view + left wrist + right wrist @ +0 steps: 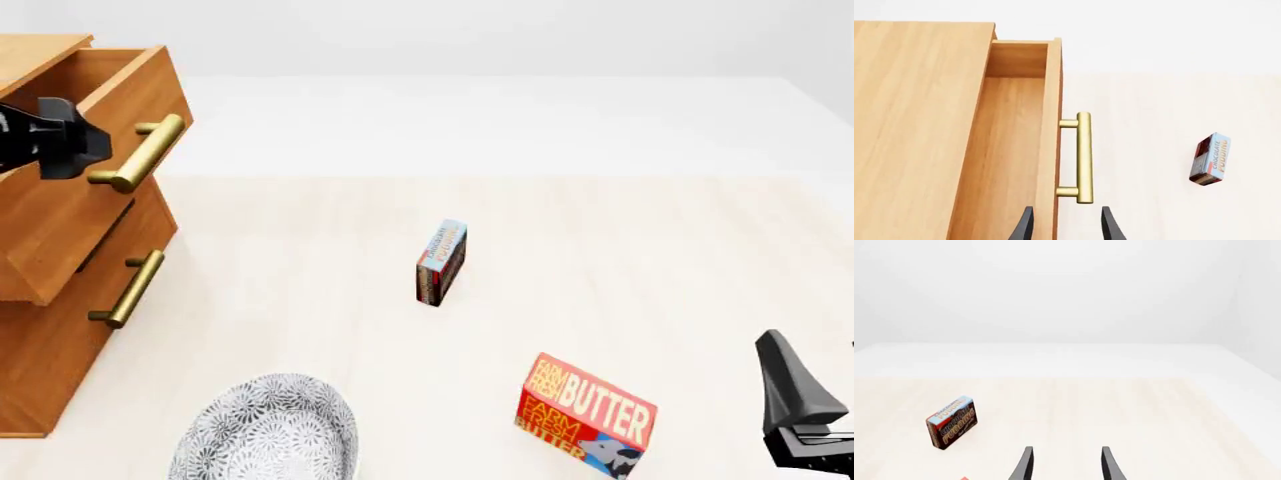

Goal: Put the chocolate pudding in the top drawer of the cabinet and close it.

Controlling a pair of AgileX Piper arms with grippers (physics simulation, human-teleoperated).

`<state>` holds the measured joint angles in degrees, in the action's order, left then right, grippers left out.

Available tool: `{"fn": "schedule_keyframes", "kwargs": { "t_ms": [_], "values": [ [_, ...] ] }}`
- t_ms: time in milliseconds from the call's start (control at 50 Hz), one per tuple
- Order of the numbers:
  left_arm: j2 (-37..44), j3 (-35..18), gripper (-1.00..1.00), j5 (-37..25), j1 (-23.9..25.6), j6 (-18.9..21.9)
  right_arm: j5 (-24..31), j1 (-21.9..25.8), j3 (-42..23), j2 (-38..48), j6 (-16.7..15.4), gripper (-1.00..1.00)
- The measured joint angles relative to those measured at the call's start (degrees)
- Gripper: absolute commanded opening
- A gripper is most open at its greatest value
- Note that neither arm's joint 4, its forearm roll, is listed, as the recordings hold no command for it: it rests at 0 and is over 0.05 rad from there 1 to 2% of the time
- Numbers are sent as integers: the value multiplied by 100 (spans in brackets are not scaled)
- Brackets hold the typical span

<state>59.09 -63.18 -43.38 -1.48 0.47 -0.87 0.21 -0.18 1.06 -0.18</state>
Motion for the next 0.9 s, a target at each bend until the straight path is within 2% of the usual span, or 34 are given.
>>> {"fn": "schedule_keyframes", "kwargs": {
  "t_ms": [900],
  "values": [
    [167, 398, 100, 207, 73, -261, 0, 0, 0, 0, 0, 100]
  ]
}}
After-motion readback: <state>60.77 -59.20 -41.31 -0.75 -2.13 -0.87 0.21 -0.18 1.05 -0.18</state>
